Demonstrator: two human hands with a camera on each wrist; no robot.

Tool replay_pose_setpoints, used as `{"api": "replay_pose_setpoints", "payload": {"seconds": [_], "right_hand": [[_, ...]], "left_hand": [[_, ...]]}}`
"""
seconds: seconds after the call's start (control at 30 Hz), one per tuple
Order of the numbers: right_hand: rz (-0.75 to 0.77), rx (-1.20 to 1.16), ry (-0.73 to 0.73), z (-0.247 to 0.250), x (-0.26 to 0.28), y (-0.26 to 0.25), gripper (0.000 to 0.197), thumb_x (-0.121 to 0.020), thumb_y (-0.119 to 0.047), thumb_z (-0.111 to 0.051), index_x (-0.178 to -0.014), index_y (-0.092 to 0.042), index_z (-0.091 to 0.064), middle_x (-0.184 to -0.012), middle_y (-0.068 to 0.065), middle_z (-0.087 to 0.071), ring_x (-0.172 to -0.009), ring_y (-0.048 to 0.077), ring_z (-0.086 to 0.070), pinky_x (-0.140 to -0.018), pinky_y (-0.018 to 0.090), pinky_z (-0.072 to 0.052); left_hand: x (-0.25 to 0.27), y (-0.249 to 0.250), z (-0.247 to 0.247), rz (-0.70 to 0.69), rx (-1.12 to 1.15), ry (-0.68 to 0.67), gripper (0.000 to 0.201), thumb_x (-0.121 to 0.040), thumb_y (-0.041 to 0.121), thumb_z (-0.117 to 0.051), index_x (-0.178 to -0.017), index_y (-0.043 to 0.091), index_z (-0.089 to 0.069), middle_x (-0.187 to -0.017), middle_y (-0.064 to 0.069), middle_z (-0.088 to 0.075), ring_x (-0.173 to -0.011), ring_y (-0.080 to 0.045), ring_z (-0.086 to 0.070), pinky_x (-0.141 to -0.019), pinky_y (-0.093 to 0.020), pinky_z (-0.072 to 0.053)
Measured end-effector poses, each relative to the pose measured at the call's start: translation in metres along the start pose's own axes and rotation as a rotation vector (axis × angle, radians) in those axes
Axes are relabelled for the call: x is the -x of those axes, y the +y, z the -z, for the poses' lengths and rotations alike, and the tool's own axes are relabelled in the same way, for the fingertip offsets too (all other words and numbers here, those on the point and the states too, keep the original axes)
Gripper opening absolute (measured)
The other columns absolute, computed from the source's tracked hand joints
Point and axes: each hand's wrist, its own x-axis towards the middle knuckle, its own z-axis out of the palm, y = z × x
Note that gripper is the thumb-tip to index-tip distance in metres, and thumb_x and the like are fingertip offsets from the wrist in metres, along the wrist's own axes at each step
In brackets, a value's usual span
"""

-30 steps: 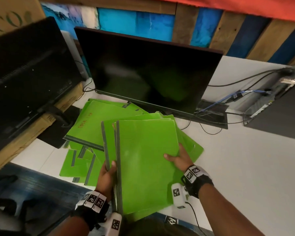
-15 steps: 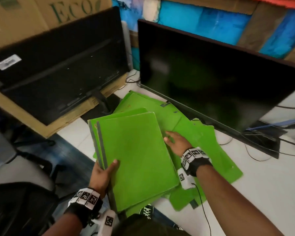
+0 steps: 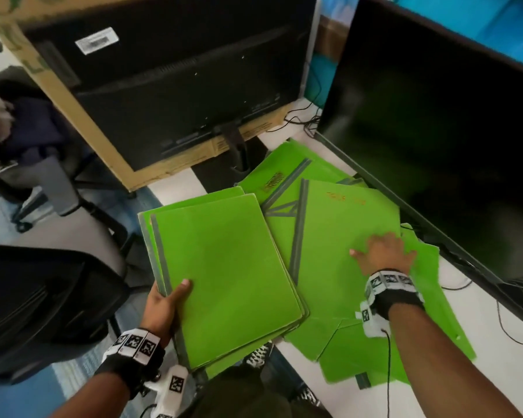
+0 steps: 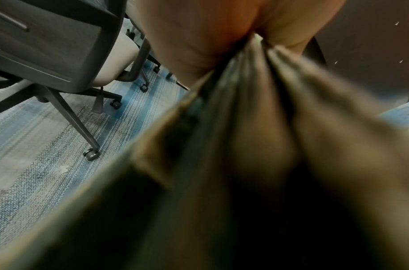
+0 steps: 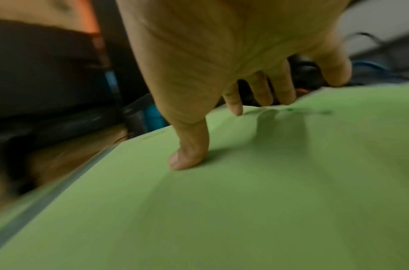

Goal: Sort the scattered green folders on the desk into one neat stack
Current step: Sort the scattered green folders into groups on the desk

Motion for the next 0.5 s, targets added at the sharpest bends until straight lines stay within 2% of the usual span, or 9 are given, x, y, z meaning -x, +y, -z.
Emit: {"api": "replay_pose_setpoints", "payload": {"seconds": [0.03,0.1,0.17,0.23,0.3,0.37,0.43,0.5], "right_hand": [[-0.108,-0.153,-0.040,-0.002,-0.005,0.005,0.091,-0.074,-0.070,-0.057,-0.144,-0.017,-0.034,-0.154,0.016,-0.025,-0.140,0.036,-0.026,-0.108,0.063,-0.023],[-0.276,-0.454,-0.088,-0.004,-0.007,0.012,0.122,-0.060,-0.062,-0.076,-0.151,-0.016,-0.009,-0.158,0.016,-0.009,-0.144,0.038,-0.014,-0.108,0.065,-0.022],[-0.339,-0.568,-0.051,-0.007,-0.005,0.017,0.132,-0.056,-0.053,-0.084,-0.151,-0.015,-0.001,-0.158,0.018,-0.008,-0.145,0.038,-0.012,-0.108,0.064,-0.023],[-0.378,-0.621,-0.010,-0.008,-0.002,0.024,0.133,-0.054,-0.044,-0.088,-0.151,-0.017,-0.002,-0.157,0.021,-0.011,-0.143,0.041,-0.015,-0.108,0.062,-0.025],[-0.449,-0.803,-0.013,-0.013,-0.001,0.038,0.126,-0.055,-0.032,-0.091,-0.150,-0.015,-0.009,-0.154,0.021,-0.020,-0.140,0.043,-0.024,-0.108,0.059,-0.028],[-0.485,-1.031,-0.062,-0.022,0.005,0.056,0.102,-0.064,-0.020,-0.087,-0.144,-0.006,-0.025,-0.147,0.021,-0.038,-0.132,0.041,-0.039,-0.108,0.052,-0.033],[-0.491,-1.072,-0.102,-0.030,0.016,0.069,0.079,-0.074,-0.021,-0.080,-0.138,-0.005,-0.038,-0.141,0.018,-0.047,-0.126,0.038,-0.047,-0.106,0.047,-0.037],[-0.476,-1.110,-0.047,-0.036,0.025,0.072,0.073,-0.075,-0.022,-0.079,-0.135,-0.007,-0.042,-0.136,0.017,-0.052,-0.122,0.037,-0.051,-0.103,0.046,-0.040]], "left_hand": [[0.000,-0.001,0.000,0.002,0.013,0.000,0.036,-0.086,0.007,-0.065,-0.121,0.006,-0.055,-0.106,-0.020,-0.069,-0.091,-0.035,-0.067,-0.070,-0.045,-0.060],[0.001,-0.002,0.000,0.008,0.030,0.003,0.037,-0.086,0.007,-0.065,-0.121,0.006,-0.055,-0.105,-0.018,-0.069,-0.090,-0.034,-0.067,-0.069,-0.044,-0.061],[0.000,-0.003,0.000,0.017,0.032,-0.001,0.040,-0.086,0.007,-0.065,-0.124,0.005,-0.053,-0.109,-0.020,-0.068,-0.092,-0.035,-0.067,-0.069,-0.044,-0.061],[-0.002,-0.002,0.002,0.013,0.025,-0.014,0.041,-0.086,0.007,-0.065,-0.125,0.005,-0.053,-0.109,-0.021,-0.068,-0.091,-0.035,-0.067,-0.068,-0.043,-0.061],[-0.005,0.000,0.004,0.004,0.017,-0.021,0.040,-0.086,0.007,-0.065,-0.125,0.007,-0.053,-0.108,-0.019,-0.068,-0.089,-0.033,-0.068,-0.064,-0.040,-0.061],[-0.007,0.002,0.005,-0.007,-0.005,-0.031,0.038,-0.086,0.007,-0.065,-0.123,0.008,-0.054,-0.106,-0.019,-0.069,-0.086,-0.032,-0.068,-0.061,-0.037,-0.061],[-0.011,0.003,0.007,-0.010,-0.027,-0.040,0.040,-0.086,0.009,-0.065,-0.124,0.008,-0.054,-0.107,-0.019,-0.068,-0.087,-0.033,-0.068,-0.062,-0.037,-0.060],[-0.013,0.005,0.007,-0.005,-0.039,-0.048,0.041,-0.086,0.009,-0.066,-0.125,0.008,-0.053,-0.108,-0.020,-0.068,-0.088,-0.034,-0.068,-0.064,-0.039,-0.061]]}}
